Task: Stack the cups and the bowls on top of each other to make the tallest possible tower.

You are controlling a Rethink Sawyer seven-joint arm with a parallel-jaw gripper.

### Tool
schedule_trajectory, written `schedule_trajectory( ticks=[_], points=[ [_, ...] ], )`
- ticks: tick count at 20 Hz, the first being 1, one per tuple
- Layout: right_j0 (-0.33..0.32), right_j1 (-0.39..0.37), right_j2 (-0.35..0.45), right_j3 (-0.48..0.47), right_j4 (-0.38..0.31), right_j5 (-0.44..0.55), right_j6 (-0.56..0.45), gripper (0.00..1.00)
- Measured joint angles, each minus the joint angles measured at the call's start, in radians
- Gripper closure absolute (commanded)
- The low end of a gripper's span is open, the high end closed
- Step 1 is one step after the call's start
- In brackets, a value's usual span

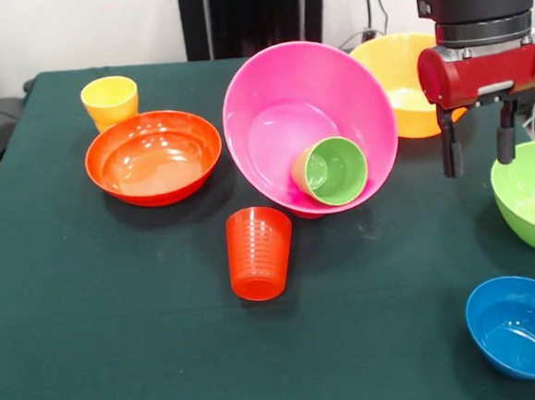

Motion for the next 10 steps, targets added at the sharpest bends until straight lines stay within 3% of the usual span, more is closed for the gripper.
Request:
schedule_trajectory(
  ticks=[10],
  points=[
    [0.003,0.005,0.0,0.027,-0.033,-0.015,0.0,0.0]
  ],
)
